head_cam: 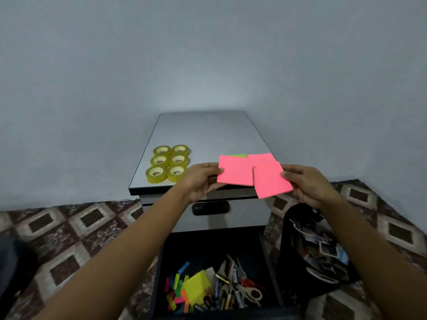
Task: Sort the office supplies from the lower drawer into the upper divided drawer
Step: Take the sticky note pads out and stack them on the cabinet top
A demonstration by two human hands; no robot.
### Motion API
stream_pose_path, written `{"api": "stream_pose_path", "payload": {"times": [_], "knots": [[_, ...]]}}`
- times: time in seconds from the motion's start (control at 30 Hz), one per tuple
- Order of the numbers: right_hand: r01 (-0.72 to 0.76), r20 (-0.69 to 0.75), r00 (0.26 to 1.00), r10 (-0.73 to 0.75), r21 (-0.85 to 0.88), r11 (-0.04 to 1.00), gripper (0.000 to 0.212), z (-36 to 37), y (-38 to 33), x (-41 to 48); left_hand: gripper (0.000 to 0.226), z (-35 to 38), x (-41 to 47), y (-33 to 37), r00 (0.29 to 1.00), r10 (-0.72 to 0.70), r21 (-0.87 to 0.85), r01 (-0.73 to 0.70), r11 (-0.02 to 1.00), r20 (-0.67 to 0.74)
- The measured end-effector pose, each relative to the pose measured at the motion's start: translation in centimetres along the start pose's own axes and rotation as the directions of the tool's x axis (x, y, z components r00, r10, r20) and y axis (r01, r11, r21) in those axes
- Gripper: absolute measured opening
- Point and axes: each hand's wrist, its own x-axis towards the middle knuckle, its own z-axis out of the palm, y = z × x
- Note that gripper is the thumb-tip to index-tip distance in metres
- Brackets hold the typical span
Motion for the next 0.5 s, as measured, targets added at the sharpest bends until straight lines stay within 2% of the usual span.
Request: {"api": "stream_pose_path", "payload": {"times": [0.17, 0.3, 0.37, 0.4, 0.47, 0.5], "knots": [[0.029, -0.183, 0.983, -0.034, -0.033, 0.999, 0.035, 0.2, -1.6, 3.1, 0.009, 1.7, 4.0, 0.8, 0.984, 0.001, -0.048, -0.009, 0.999, -0.177], [-0.013, -0.326, 0.941, -0.088, -0.294, 0.956, 0.031, 0.8, -1.4, 6.3, 0.011, 2.3, 6.6, 0.7, 0.956, 0.015, 0.049, -0.001, 0.999, -0.293], [-0.023, -0.358, 0.918, -0.170, -0.476, 0.879, 0.028, 1.1, -1.3, 6.9, 0.014, 2.2, 7.8, 0.5, 0.939, 0.055, 0.186, 0.010, 0.983, -0.339], [-0.030, -0.360, 0.908, -0.214, -0.565, 0.824, 0.027, 1.3, -1.4, 7.0, 0.013, 1.9, 8.3, 0.4, 0.927, 0.102, 0.330, 0.025, 0.944, -0.360], [-0.024, -0.330, 0.899, -0.289, -0.694, 0.719, 0.025, 1.5, -1.3, 6.9, 0.016, 1.5, 8.8, 0.5, 0.905, 0.234, 0.643, 0.055, 0.764, -0.356], [-0.018, -0.315, 0.897, -0.310, -0.728, 0.686, 0.024, 1.6, -1.1, 6.9, 0.021, 1.5, 8.8, 0.5, 0.900, 0.269, 0.726, 0.071, 0.684, -0.342]]}}
